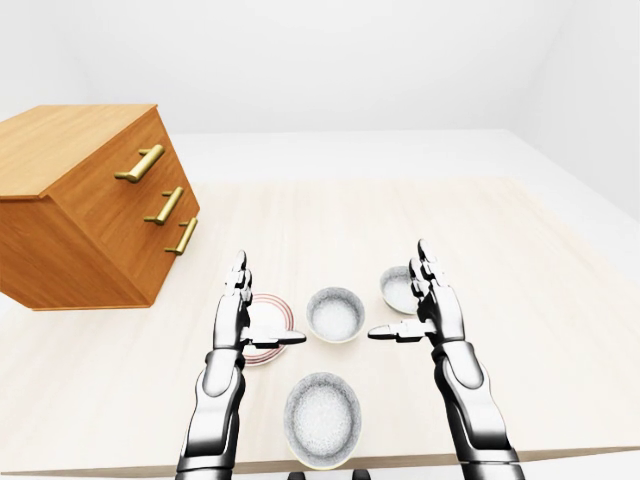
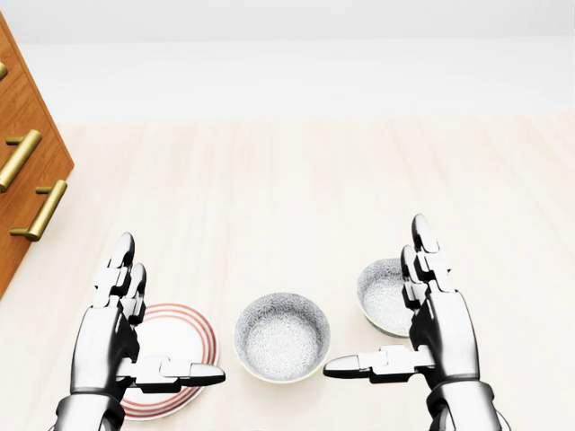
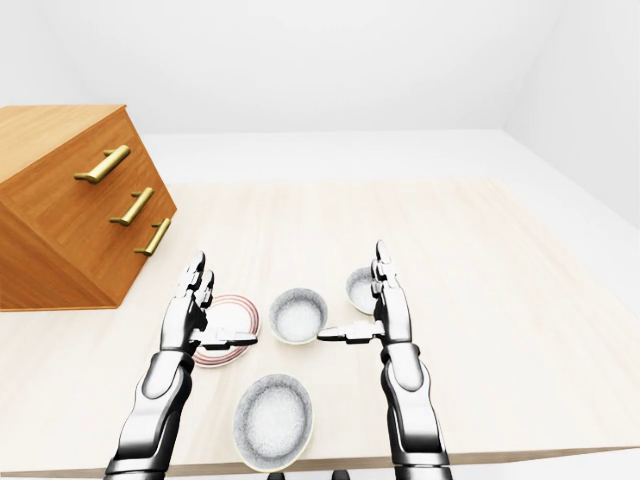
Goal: Stack the bowl at the front on the bowl in the middle.
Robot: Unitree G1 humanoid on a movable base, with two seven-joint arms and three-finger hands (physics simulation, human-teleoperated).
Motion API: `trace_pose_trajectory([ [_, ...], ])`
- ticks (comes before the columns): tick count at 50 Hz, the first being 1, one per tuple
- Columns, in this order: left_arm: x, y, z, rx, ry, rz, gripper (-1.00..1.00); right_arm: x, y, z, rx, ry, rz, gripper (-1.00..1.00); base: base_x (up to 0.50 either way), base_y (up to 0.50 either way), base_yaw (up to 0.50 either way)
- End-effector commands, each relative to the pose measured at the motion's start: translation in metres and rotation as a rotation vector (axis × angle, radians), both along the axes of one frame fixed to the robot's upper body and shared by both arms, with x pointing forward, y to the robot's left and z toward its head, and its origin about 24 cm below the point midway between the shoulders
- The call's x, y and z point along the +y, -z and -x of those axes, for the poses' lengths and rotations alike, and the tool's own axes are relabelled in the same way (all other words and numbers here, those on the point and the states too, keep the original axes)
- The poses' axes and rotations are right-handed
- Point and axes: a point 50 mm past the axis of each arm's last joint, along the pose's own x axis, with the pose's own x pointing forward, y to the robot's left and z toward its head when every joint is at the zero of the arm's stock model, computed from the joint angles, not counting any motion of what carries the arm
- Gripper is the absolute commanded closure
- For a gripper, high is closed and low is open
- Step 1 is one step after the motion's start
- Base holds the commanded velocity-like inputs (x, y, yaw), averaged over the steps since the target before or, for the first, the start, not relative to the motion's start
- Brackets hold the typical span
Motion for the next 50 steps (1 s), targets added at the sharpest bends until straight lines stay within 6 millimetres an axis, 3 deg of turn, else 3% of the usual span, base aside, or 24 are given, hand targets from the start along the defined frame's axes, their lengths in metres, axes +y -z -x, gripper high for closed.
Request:
trace_pose_trajectory([
  [1, 0.0, 0.0, 0.0, 0.0, -0.001, 0.0, -1.0, 0.0, -0.002, 0.0, -0.014, 0.0, 0.026, -1.0, 0.0, 0.0, 0.0],
  [4, 0.0, 0.0, 0.0, 0.0, -0.001, 0.0, -1.0, -0.003, -0.002, -0.002, -0.017, 0.001, 0.072, -1.0, 0.0, 0.0, 0.0],
  [14, 0.001, 0.0, -0.001, -0.001, -0.003, -0.001, -1.0, -0.023, -0.042, 0.002, -0.184, 0.058, 0.411, -1.0, 0.0, 0.0, 0.0],
  [22, 0.001, 0.0, -0.002, 0.0, -0.004, -0.002, -1.0, -0.019, -0.035, 0.009, -0.149, 0.006, 0.588, -1.0, 0.0, 0.0, 0.0],
  [27, 0.001, 0.0, -0.001, 0.002, -0.006, -0.001, -1.0, -0.022, -0.025, 0.014, -0.099, 0.045, 0.777, -1.0, 0.0, 0.0, 0.0],
  [31, 0.001, 0.001, -0.002, 0.004, -0.007, 0.001, -1.0, -0.03, -0.01, 0.015, -0.07, 0.142, 1.077, -1.0, 0.0, 0.0, 0.0],
  [37, 0.001, 0.001, -0.002, 0.007, -0.009, 0.003, -1.0, -0.033, -0.001, 0.015, -0.063, 0.173, 1.239, -1.0, 0.0, 0.0, 0.0],
  [45, 0.002, 0.002, -0.003, 0.009, -0.009, 0.004, -1.0, -0.035, -0.009, 0.001, -0.202, 0.238, 1.577, -1.0, 0.0, 0.0, 0.0],
  [50, 0.002, 0.002, -0.003, 0.01, -0.01, 0.005, -1.0, -0.031, -0.013, -0.009, -0.264, 0.256, 1.655, -1.0, 0.0, 0.0, 0.0],
])
